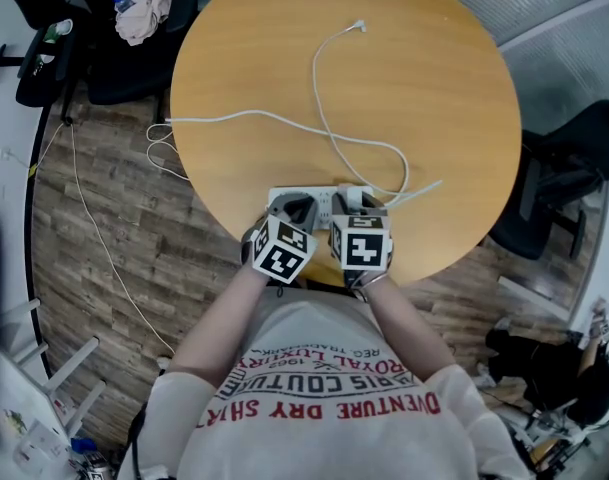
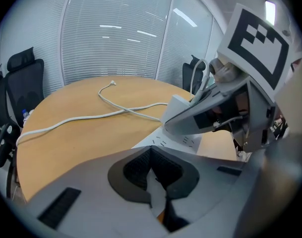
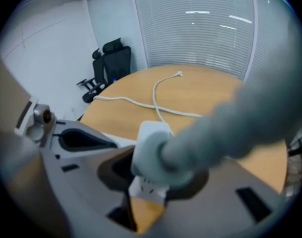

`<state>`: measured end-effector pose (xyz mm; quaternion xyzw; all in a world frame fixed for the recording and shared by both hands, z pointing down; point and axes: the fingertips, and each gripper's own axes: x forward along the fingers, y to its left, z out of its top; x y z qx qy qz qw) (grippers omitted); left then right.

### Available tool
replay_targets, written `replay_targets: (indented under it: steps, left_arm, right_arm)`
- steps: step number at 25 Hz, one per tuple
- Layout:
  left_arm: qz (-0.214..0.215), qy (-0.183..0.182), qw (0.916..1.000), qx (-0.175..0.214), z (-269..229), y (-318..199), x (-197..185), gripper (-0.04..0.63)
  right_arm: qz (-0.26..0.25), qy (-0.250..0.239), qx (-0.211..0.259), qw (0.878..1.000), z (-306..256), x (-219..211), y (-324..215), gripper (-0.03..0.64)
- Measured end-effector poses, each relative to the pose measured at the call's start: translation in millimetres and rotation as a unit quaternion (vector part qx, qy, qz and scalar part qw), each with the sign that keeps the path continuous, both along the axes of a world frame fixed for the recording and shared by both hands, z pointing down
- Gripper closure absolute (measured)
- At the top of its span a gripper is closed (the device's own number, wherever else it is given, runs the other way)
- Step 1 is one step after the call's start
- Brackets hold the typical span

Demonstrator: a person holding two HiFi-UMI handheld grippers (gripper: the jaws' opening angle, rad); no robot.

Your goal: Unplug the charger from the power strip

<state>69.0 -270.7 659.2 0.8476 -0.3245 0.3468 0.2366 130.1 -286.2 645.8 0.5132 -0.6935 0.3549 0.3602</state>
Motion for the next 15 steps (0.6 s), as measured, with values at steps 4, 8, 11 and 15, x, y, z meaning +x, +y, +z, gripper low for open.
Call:
replay_targets:
  steps: [4,8,11,15]
  left_arm:
    - [0.002,-0.013,0.9997,0.019,0.3,-1.1,2.4,0.561]
    - [0.003,-0.018,0.9996,0.022,0.7,-1.8,4.3,0.561]
    - [-0.002,-0.019,0.9997,0.018,1.6,-1.9,4.4,0.561]
    - [-0.003,-0.016,0.9998,0.013,2.9,-1.8,5.4,0.561]
  right_arm:
    - [0.004,-0.003,-0.02,1.0,0.9,3.0,4.5,0.453]
    - [0.01,0.0,-0.033,0.999,2.1,4.8,3.3,0.454]
    - [0.005,-0.002,-0.025,1.0,-3.4,2.3,-5.4,0.459]
    - [-0.008,-0.006,0.003,1.0,-21.7,2.0,-26.1,0.459]
